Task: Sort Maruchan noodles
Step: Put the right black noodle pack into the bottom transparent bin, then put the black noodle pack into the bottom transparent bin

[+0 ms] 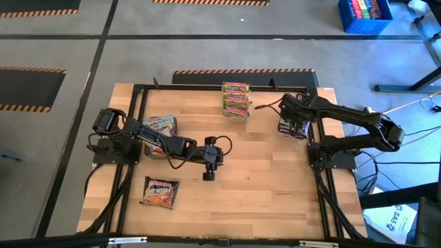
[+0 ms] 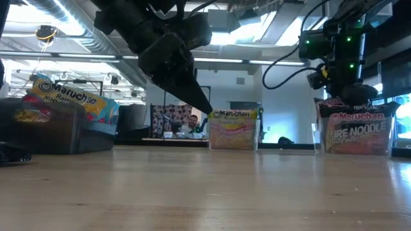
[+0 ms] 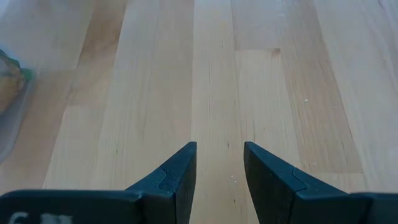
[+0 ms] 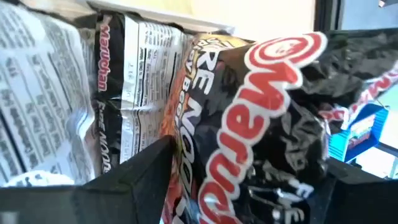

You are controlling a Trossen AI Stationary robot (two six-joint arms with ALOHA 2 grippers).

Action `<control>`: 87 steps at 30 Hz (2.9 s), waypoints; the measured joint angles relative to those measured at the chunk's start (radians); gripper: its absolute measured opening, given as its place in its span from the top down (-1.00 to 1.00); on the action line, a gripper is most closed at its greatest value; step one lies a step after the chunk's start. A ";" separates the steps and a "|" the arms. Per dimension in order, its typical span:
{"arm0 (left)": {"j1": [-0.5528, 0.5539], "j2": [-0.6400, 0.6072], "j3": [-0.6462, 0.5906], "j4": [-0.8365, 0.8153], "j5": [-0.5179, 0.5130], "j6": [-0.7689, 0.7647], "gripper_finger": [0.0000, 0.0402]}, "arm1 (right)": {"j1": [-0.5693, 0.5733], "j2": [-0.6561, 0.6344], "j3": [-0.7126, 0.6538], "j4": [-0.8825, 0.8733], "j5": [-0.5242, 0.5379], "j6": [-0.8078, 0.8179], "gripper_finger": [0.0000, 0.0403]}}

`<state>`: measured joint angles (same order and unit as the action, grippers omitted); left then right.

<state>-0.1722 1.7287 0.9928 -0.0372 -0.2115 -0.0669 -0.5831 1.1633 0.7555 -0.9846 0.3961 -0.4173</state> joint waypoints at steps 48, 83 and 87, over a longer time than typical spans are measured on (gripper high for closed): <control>0.003 0.001 0.000 0.000 0.023 0.024 0.37 | -0.001 -0.006 0.189 -0.197 -0.282 0.274 -0.22; -0.004 -0.010 0.000 -0.025 -0.033 -0.059 0.37 | 0.114 0.013 0.169 0.231 -0.718 0.398 -0.35; -0.024 -0.082 0.005 -0.158 0.021 -0.135 0.37 | 0.256 0.013 0.108 0.486 -0.738 0.464 -0.41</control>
<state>-0.1964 1.6466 0.9981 -0.1948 -0.1905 -0.2023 -0.3272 1.1763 0.8636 -0.4987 -0.3421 0.0471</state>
